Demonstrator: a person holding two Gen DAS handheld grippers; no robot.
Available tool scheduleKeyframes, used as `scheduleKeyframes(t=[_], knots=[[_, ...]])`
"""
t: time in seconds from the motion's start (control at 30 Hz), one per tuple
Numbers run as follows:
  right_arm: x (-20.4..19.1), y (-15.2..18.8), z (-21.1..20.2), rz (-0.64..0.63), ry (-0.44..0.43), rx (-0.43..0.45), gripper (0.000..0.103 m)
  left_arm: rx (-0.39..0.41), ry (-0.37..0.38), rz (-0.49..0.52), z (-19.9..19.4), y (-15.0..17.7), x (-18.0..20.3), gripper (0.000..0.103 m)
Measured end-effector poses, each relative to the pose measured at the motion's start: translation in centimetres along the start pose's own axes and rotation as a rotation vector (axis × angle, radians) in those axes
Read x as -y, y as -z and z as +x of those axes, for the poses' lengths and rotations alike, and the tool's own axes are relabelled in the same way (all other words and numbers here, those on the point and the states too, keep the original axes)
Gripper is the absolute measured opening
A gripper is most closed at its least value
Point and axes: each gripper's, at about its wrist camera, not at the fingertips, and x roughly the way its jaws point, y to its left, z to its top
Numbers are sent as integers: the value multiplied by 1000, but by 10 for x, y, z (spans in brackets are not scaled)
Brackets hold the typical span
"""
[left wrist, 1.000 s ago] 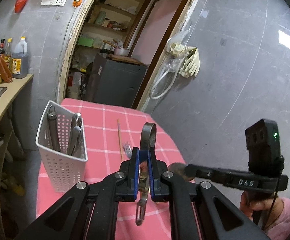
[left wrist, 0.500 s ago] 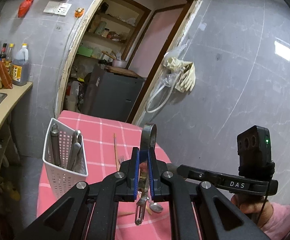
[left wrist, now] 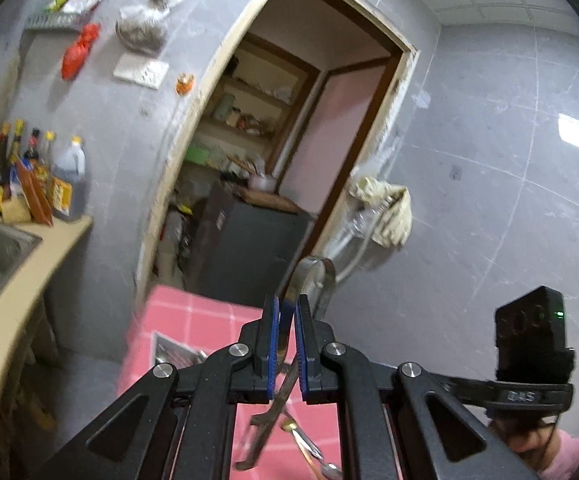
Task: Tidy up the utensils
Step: 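Lower the tongs and spoon into the holder and open both tools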
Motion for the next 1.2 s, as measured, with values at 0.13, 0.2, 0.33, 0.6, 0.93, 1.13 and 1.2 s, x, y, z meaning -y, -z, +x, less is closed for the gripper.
scheduleKeyframes(t=[0.13,0.2,0.33,0.6,0.93,1.13,1.2], knots=[[-7,-1,17,6,-34,-47,2,48,-16,-4,5,-12,-13,8],[-6,0,25,29,-57,-71,2,61,-9,-26,9,-14,-19,8],[-7,4,40,40,-56,-113,2,80,34,-97,20,-21,-29,8],[4,13,65,85,-41,-166,2,71,19,-114,39,-11,-37,8],[21,17,99,148,8,-210,3,-42,-69,-155,57,29,-69,8],[18,9,118,89,43,-186,3,-109,-94,-157,59,46,-79,8],[18,6,122,73,57,-180,3,-119,-100,-162,58,49,-80,8]])
